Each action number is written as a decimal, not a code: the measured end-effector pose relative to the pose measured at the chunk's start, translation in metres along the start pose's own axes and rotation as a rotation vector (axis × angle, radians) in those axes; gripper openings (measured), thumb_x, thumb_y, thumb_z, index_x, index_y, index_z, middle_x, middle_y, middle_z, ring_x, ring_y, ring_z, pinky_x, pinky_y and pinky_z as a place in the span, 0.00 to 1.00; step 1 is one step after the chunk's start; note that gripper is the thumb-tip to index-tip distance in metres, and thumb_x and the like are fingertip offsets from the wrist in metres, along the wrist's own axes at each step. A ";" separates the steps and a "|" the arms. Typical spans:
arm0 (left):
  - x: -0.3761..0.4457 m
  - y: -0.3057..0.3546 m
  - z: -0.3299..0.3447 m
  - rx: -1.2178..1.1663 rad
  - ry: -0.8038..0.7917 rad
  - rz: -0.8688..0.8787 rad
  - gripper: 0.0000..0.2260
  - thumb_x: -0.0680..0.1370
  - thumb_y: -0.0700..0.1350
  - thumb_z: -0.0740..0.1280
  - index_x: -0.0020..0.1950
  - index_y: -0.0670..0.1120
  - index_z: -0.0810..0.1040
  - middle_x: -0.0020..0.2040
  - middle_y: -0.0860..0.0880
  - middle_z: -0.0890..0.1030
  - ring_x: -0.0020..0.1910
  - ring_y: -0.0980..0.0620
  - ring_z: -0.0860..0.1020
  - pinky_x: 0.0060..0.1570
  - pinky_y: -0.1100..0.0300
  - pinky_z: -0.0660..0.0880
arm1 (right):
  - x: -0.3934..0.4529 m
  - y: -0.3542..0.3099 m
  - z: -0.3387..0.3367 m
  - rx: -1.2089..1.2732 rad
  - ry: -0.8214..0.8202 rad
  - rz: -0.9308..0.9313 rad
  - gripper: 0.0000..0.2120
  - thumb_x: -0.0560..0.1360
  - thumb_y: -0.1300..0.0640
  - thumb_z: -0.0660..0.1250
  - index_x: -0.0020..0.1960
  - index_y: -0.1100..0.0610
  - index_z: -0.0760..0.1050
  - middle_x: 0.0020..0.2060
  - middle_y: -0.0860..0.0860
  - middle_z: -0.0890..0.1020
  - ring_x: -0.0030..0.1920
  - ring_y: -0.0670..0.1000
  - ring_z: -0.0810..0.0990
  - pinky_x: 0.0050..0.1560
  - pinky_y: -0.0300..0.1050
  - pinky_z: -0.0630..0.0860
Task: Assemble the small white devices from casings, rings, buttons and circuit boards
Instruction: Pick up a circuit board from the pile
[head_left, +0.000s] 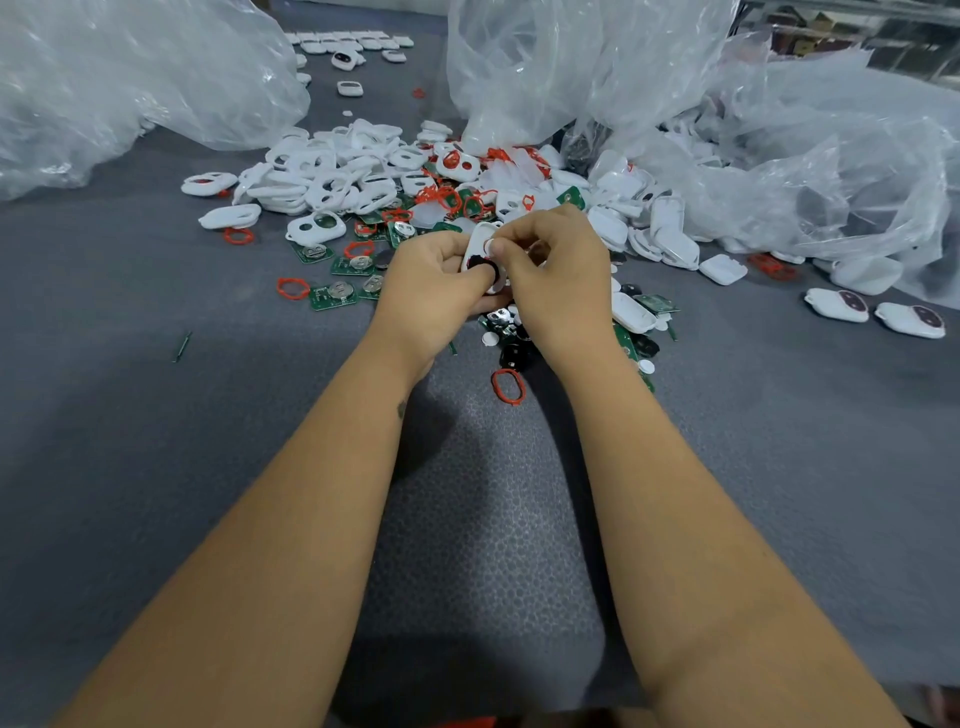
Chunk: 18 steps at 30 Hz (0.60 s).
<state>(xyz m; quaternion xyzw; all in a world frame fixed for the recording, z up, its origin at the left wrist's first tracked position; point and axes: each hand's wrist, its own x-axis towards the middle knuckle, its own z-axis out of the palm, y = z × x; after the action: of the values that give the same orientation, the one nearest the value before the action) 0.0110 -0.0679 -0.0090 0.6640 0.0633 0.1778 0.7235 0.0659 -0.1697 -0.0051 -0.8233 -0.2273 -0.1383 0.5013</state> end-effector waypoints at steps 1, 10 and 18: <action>0.000 0.000 0.000 0.003 -0.002 0.000 0.13 0.77 0.28 0.62 0.49 0.43 0.80 0.38 0.48 0.85 0.41 0.53 0.84 0.41 0.63 0.80 | 0.000 0.000 0.001 0.003 0.012 0.003 0.05 0.73 0.58 0.70 0.40 0.50 0.77 0.41 0.43 0.72 0.41 0.41 0.72 0.42 0.33 0.68; 0.000 -0.001 0.001 0.008 -0.019 -0.008 0.10 0.77 0.29 0.63 0.49 0.43 0.79 0.39 0.47 0.85 0.38 0.54 0.84 0.40 0.64 0.80 | -0.006 -0.005 0.003 0.074 0.077 0.008 0.10 0.71 0.60 0.72 0.48 0.50 0.74 0.47 0.47 0.75 0.44 0.46 0.74 0.45 0.38 0.71; -0.002 0.000 0.000 0.034 -0.049 0.012 0.12 0.77 0.28 0.63 0.53 0.44 0.77 0.49 0.35 0.83 0.45 0.46 0.83 0.49 0.50 0.82 | -0.002 -0.011 -0.008 0.360 -0.098 0.241 0.05 0.74 0.66 0.69 0.48 0.60 0.81 0.40 0.57 0.83 0.41 0.57 0.82 0.46 0.57 0.82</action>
<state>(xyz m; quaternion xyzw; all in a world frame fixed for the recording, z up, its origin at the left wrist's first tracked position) 0.0097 -0.0687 -0.0092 0.6807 0.0446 0.1645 0.7124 0.0582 -0.1727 0.0060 -0.7475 -0.1723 0.0059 0.6415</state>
